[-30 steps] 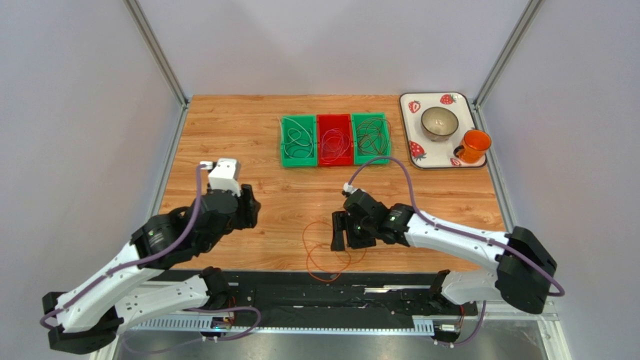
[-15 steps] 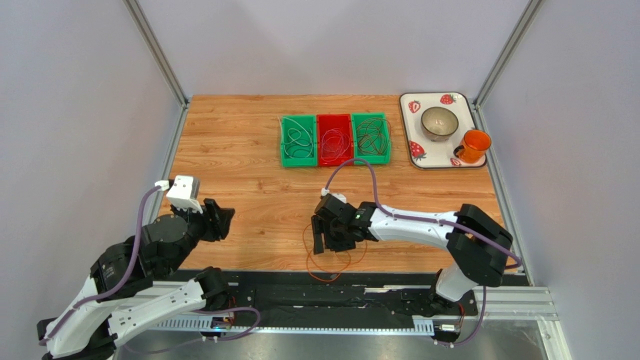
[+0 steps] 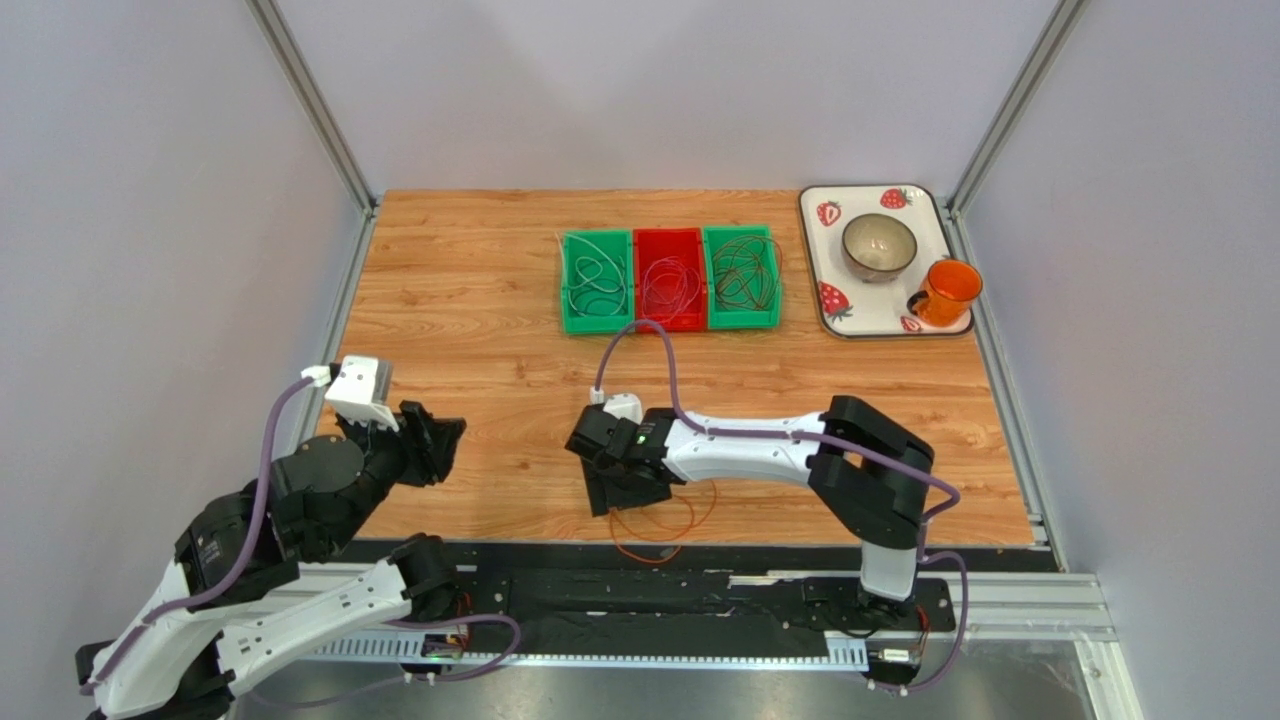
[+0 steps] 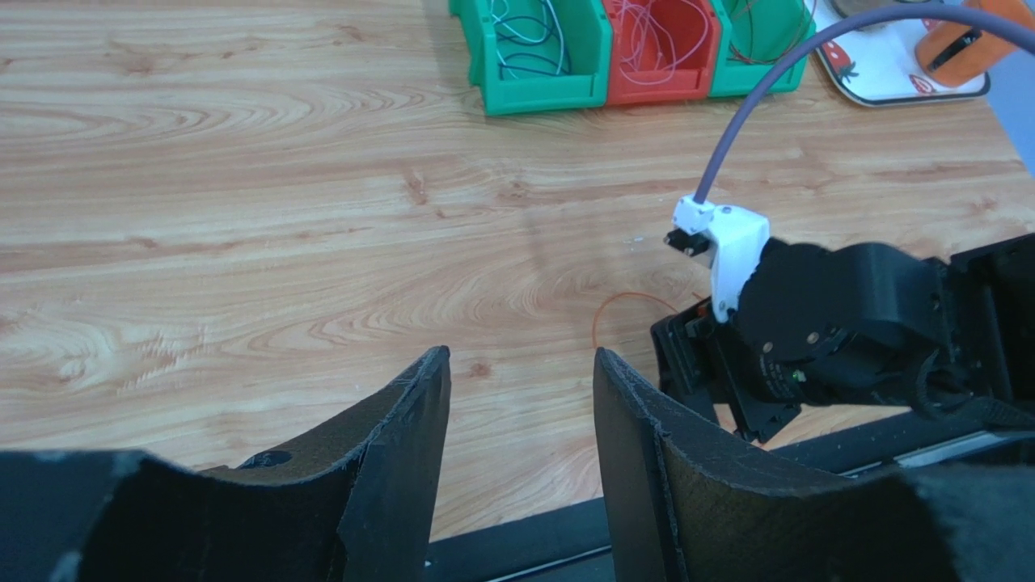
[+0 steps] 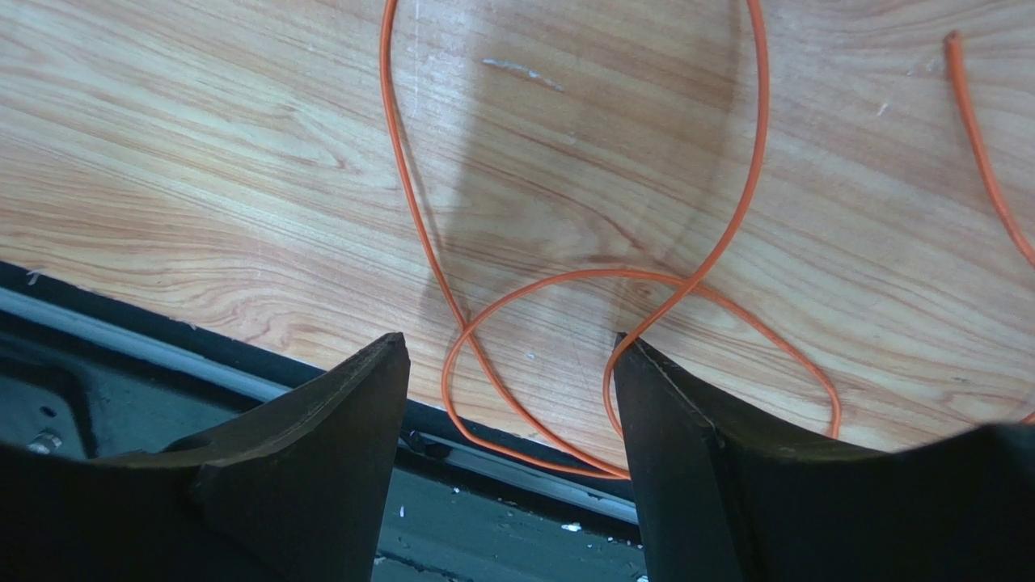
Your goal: Untangle the cables
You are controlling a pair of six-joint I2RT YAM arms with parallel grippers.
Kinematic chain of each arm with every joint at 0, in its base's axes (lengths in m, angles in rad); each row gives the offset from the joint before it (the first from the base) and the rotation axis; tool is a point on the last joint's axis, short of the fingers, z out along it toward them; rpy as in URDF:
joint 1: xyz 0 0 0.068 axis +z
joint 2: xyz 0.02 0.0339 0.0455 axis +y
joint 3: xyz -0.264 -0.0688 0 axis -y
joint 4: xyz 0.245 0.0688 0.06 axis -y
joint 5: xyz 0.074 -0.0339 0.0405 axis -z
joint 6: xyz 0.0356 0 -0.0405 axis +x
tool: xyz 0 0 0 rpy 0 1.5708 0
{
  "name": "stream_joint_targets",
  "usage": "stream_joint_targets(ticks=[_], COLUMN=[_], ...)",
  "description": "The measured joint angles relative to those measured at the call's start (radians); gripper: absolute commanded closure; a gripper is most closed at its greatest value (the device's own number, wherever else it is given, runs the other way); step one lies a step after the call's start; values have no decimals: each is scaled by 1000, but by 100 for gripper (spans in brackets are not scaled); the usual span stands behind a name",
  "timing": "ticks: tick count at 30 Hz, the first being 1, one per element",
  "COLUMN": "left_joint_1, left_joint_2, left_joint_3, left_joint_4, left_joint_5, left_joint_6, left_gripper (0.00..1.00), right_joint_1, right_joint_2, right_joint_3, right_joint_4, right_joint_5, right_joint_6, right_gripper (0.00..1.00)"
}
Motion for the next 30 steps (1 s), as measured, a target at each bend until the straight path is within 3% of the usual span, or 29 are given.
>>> stream_joint_targets(ticks=[5, 18, 26, 30], left_joint_1=[0, 0, 0, 0], left_joint_2=[-9, -27, -27, -27], left_joint_3=[-1, -7, -7, -7], left_joint_4=[6, 6, 6, 6], left_joint_5=[3, 6, 6, 5], left_joint_6=[2, 6, 6, 6], left_gripper=[45, 46, 47, 47], right_joint_1=[40, 107, 123, 123], right_joint_2=[54, 147, 162, 155], right_joint_3=[51, 175, 188, 175], right_joint_4=[-51, -162, -158, -143], right_joint_5=[56, 191, 216, 217], right_joint_6=[1, 8, 15, 18], right_gripper=[39, 83, 100, 100])
